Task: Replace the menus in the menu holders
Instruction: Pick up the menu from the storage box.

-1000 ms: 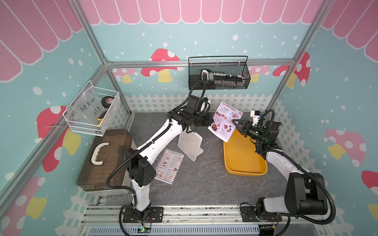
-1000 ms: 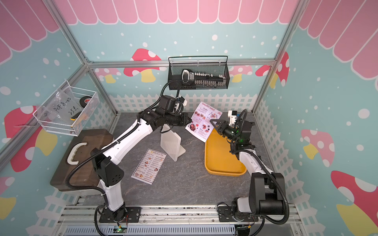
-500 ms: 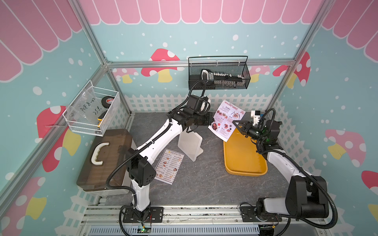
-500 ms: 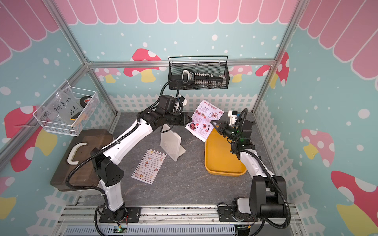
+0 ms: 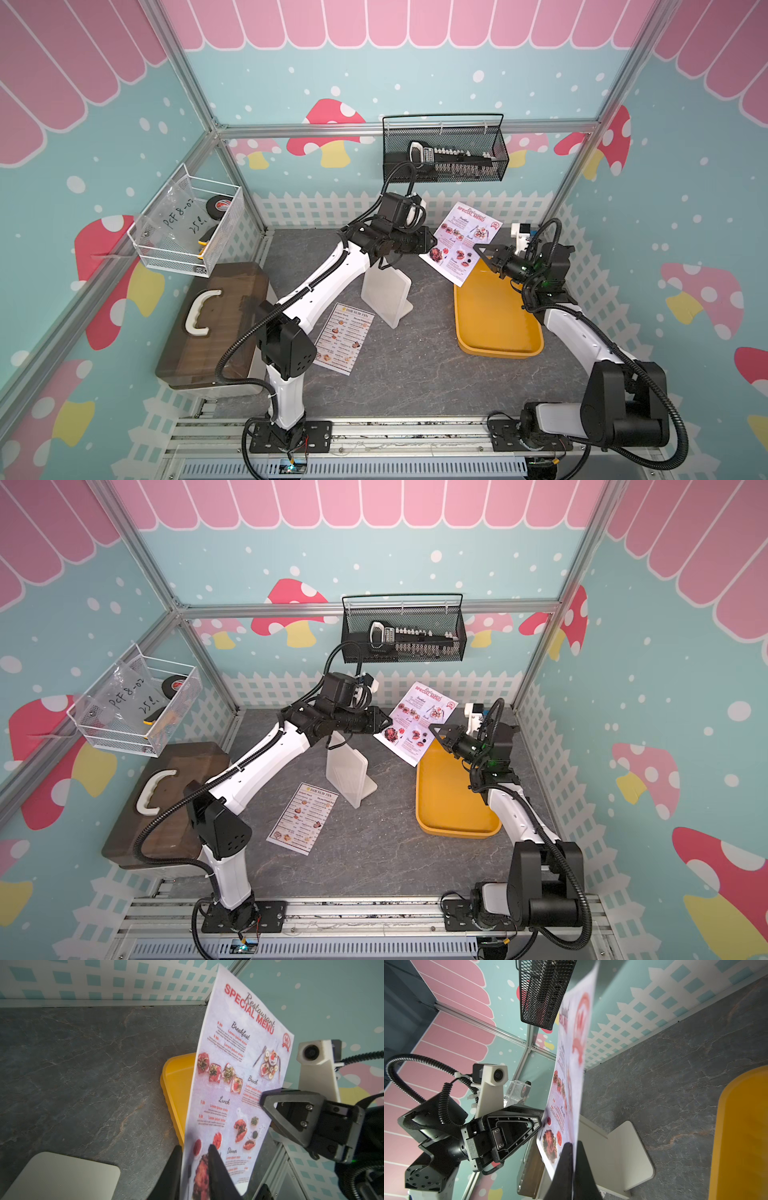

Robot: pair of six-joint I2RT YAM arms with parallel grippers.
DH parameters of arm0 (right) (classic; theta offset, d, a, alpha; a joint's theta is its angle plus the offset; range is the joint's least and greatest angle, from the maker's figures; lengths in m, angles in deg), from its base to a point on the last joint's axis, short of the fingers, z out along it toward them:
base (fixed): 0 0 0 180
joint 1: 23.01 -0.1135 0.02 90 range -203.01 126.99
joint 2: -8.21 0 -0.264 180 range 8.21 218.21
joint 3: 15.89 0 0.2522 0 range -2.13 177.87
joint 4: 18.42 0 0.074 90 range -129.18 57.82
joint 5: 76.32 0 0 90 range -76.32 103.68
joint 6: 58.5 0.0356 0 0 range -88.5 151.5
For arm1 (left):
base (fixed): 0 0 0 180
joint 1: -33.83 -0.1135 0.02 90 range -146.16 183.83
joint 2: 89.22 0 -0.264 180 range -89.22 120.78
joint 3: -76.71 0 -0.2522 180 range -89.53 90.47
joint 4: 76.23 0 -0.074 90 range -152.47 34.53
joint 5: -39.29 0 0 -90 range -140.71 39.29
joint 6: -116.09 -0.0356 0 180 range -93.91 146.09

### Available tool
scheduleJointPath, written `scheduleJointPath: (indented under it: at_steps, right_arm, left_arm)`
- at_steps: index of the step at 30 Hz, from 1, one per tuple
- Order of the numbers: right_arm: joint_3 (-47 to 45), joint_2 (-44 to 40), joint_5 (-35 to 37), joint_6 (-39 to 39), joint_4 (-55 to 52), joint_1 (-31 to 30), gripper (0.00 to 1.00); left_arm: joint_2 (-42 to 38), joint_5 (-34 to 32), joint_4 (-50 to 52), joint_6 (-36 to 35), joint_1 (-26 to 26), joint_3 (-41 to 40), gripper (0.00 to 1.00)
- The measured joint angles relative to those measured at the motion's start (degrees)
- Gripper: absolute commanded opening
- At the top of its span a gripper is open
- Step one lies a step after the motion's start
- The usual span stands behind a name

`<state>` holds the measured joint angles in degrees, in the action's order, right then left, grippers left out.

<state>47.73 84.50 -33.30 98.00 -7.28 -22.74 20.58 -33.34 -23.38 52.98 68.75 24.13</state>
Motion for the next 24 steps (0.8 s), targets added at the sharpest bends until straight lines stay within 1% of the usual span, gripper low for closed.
scheduleJointPath:
  at_steps: [3, 6, 10, 13, 18, 21, 24]
  right_arm:
    - [3.89, -1.25, 1.66, -4.96, -7.04, -1.53, 0.04]
    - [8.79, -2.62, 3.74, -10.43, -13.66, -4.17, 0.04]
    - [13.92, -3.63, 5.68, -16.37, -20.17, -7.06, 0.04]
    - [18.8, -2.84, 7.74, -21.22, -26.62, -9.6, 0.04]
    - [27.96, 0.17, 10.49, -28.46, -35.54, -15.74, 0.05]
    - [31.5, 2.16, 11.08, -31.39, -39.12, -18.14, 0.05]
    - [34.53, 4.98, 12.0, -34.07, -43.01, -20.24, 0.05]
  left_arm:
    - [-0.66, -1.01, -0.61, 0.74, -0.81, -1.6, 0.45]
    - [-1.7, -2.49, -1.16, 1.16, -2.08, -2.62, 0.49]
    - [-3.78, -5.46, -1.66, 1.07, -4.04, -3.23, 0.51]
    - [-6.58, -9.77, -1.73, 0.5, -5.44, -5.53, 0.52]
    - [-13.92, -19.54, -1.62, -0.5, -8.37, -15.67, 0.54]
    - [-18.16, -22.8, -2.49, -0.5, -11.28, -23.91, 0.55]
    - [-21.14, -24.39, -3.43, -0.11, -14.78, -31.78, 0.56]
